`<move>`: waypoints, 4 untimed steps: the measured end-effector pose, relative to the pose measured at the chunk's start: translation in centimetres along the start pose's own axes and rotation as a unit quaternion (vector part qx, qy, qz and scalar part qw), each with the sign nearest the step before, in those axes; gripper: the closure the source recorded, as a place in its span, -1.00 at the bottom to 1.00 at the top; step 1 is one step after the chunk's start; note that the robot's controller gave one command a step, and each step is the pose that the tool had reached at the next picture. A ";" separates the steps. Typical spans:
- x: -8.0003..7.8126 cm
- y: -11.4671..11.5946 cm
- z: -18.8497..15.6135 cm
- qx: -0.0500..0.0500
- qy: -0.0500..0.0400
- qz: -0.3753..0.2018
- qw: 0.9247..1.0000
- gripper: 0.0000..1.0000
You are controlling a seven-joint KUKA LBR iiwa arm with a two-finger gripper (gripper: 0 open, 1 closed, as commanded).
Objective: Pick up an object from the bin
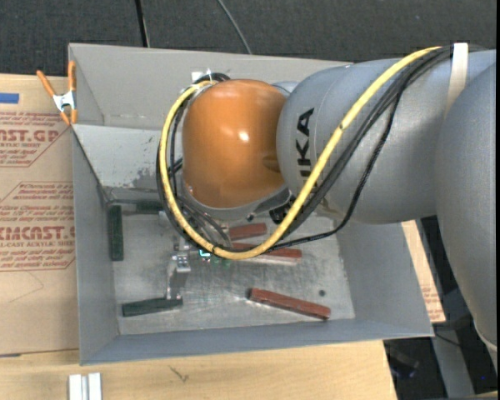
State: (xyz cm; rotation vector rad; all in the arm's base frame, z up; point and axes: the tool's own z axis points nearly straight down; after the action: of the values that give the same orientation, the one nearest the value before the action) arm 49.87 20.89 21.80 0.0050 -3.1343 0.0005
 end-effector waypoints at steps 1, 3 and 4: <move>-0.2 -0.1 -0.4 -0.001 -0.004 0.001 1.000 -1.00; -0.1 -5.9 13.6 -0.001 -0.003 0.036 0.999 1.00; -0.1 -5.9 13.6 -0.001 -0.003 0.035 0.999 -1.00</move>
Offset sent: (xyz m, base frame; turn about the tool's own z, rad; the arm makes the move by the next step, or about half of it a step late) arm 0.0187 -0.0067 -0.1165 -0.0829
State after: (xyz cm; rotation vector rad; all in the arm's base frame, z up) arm 49.84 15.03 8.22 -0.1059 -3.1377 -0.0012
